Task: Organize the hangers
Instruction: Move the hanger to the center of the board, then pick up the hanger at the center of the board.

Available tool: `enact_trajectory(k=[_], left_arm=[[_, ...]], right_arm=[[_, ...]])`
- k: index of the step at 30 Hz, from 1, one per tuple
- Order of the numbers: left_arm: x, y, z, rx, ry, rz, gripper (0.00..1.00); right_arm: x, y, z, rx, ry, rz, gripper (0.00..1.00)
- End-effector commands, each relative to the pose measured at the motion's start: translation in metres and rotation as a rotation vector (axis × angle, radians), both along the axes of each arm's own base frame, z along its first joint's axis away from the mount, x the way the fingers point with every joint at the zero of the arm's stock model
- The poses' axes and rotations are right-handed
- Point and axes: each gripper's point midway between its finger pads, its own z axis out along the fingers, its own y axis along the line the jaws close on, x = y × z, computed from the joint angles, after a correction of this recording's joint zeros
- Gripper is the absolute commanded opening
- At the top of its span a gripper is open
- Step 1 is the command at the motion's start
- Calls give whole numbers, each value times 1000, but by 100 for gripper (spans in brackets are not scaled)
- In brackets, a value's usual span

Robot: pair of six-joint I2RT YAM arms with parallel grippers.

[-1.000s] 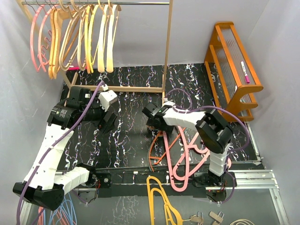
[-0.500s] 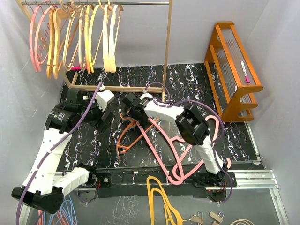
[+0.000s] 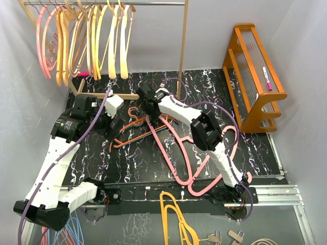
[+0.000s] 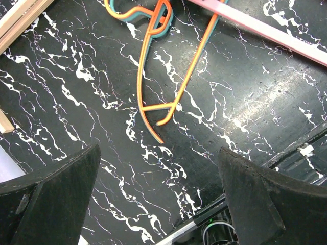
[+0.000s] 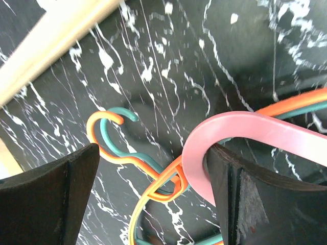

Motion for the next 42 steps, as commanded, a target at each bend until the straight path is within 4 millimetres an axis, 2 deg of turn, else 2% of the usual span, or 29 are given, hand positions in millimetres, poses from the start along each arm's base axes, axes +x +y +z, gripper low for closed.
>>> enact_trajectory(k=[1,5,8,11,14,15,16,20,22,23,25,29,31,33,35,38,40,42], left_arm=[[8,-2,9,-10,-23,16,97],[9,-5,9,-19,-10,7,97],[1,-14,9,-57,26,-33,97],[-9,-20,5,-94,62,-58,97],[-18,-23,-6,-110,99,-73,97],[-21,-23,-11,-113,114,-75,97],[-22,-24,-14,-112,129,-77,97],[-21,-25,-19,-101,162,-87,97],[-20,-29,-18,-103,170,-102,97],[-19,-32,-19,-103,180,-107,97],[-16,-39,-20,-111,187,-110,97],[-2,-63,-28,-114,204,-125,97],[10,-79,-34,-97,204,-127,97],[24,-101,-35,-121,207,-123,97],[34,-126,-32,-175,226,-119,97],[48,-160,-29,-184,191,-53,97],[65,-170,-37,-72,65,146,97],[68,-184,-43,10,-27,306,97]], right_arm=[[32,-14,31,42,-58,-67,88],[47,-7,48,51,-115,-39,88],[48,-6,56,46,-140,-5,90],[38,-14,63,34,-164,37,92],[13,-31,69,37,-184,89,94],[3,-38,81,52,-207,106,94],[-10,-47,75,39,-204,129,94],[-44,-78,101,39,-314,214,98],[-60,-92,132,60,-426,297,98],[-69,-99,139,76,-470,341,98],[-82,-130,151,100,-555,392,98],[-95,-207,144,90,-588,341,98],[-98,-236,143,29,-584,310,98],[-100,-257,151,-5,-598,289,98],[-102,-268,165,8,-632,284,98],[-102,-279,172,56,-651,295,98],[-101,-284,171,111,-647,305,98],[-101,-287,167,157,-628,327,98]])
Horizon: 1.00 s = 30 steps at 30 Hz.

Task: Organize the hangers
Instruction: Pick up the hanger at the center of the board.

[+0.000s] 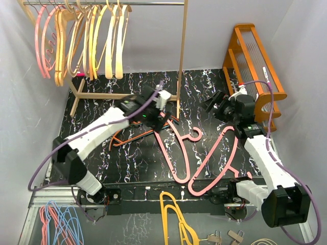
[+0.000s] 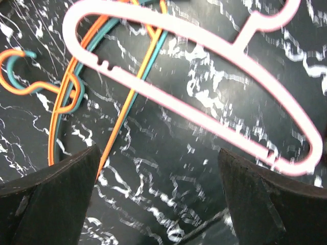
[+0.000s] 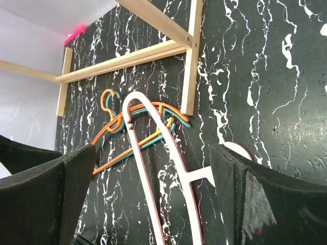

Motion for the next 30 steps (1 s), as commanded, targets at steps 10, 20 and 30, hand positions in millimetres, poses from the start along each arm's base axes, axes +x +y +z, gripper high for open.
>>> enact_trajectory(k=[10,20,30], left_arm=[[6,-94,-67,65,1,519,97],[-17,-126,-116,-183,209,704,69],[-17,-145,-131,-117,153,694,76]], right_arm=[[-6,-4,5,90,-49,87,98],[-16,-9,15,96,-99,72,98],[-21,0,0,144,-98,131,98]])
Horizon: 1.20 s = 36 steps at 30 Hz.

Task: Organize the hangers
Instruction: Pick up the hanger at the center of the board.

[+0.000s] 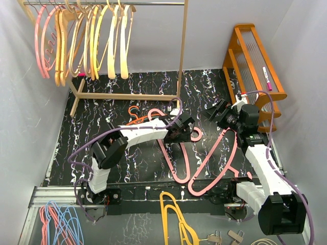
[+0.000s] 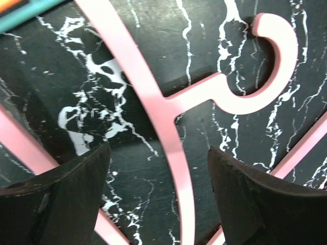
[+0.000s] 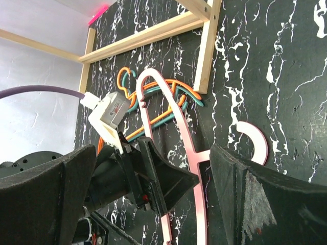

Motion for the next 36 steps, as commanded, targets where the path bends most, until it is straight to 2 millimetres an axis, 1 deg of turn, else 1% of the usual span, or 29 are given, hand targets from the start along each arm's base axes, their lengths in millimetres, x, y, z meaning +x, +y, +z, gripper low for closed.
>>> enact_trajectory(k=[1,4,5,10,12,13,14,15,16,17,18,19,22,24,27,29,31,32,34,36], left_arm=[[0,-17,1,4,-29,3,79],[-5,-20,-9,20,-6,-6,81],[-6,-20,-14,26,2,-7,80],[-12,-15,-31,61,27,-13,73],[-15,-13,-37,74,33,-29,68],[-16,-11,-40,84,37,-42,62],[-16,-8,-42,97,36,-51,54],[-17,-5,-44,108,39,-63,43],[-19,0,-47,124,42,-74,31],[-20,6,-48,140,44,-87,21],[-22,10,-50,154,42,-116,14],[-24,16,-51,163,41,-129,11],[-28,31,-55,189,31,-174,9],[-32,36,-57,203,40,-236,0],[-29,43,-48,243,31,-335,0],[-22,51,-33,276,15,-379,0],[-13,60,-15,302,-5,-414,0],[-11,64,-6,310,-10,-436,0],[-16,69,10,285,-5,-535,0],[-31,72,26,181,0,-688,0]], right_arm=[[2,5,13,30,-78,43,98],[1,8,11,39,-78,66,98],[3,0,11,46,-81,49,98],[-1,-8,14,110,-94,63,98],[-3,-9,13,139,-96,73,98],[-5,-8,11,157,-94,81,98],[-6,-8,10,174,-91,86,98],[-7,-8,7,181,-93,91,98],[-8,-8,4,199,-82,92,98],[-9,-8,3,209,-78,94,98],[-10,-8,1,215,-78,97,98],[-11,-8,0,219,-78,99,98],[-12,-8,0,222,-87,105,98],[-12,-9,1,226,-95,106,98],[-12,-9,8,216,-123,125,98],[-11,-10,15,168,-162,141,98],[-6,-16,15,82,-175,129,98],[-2,-22,12,32,-171,98,98],[4,-36,5,-39,-160,1,98],[4,-46,1,-83,-204,-90,98]])
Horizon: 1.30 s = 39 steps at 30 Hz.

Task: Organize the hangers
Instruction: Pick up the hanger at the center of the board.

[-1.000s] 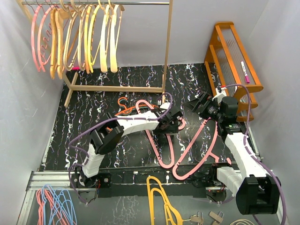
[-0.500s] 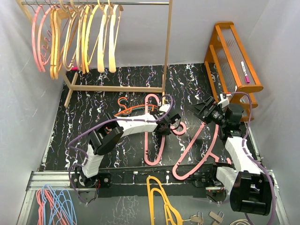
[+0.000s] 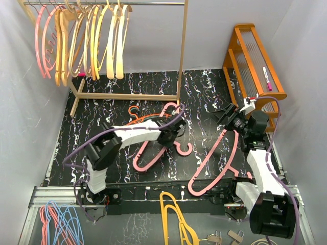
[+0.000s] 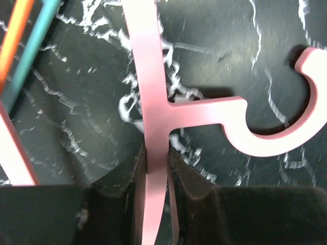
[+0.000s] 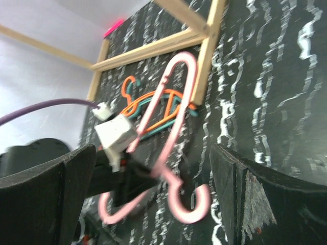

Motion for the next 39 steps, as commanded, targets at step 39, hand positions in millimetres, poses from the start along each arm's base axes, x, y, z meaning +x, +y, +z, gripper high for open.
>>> enact_trajectory(k=[39], left_arm=[[-99,51,155,-426,235,-866,0]], right_arm=[[-67,107,4,-1411,-1112,860,98]])
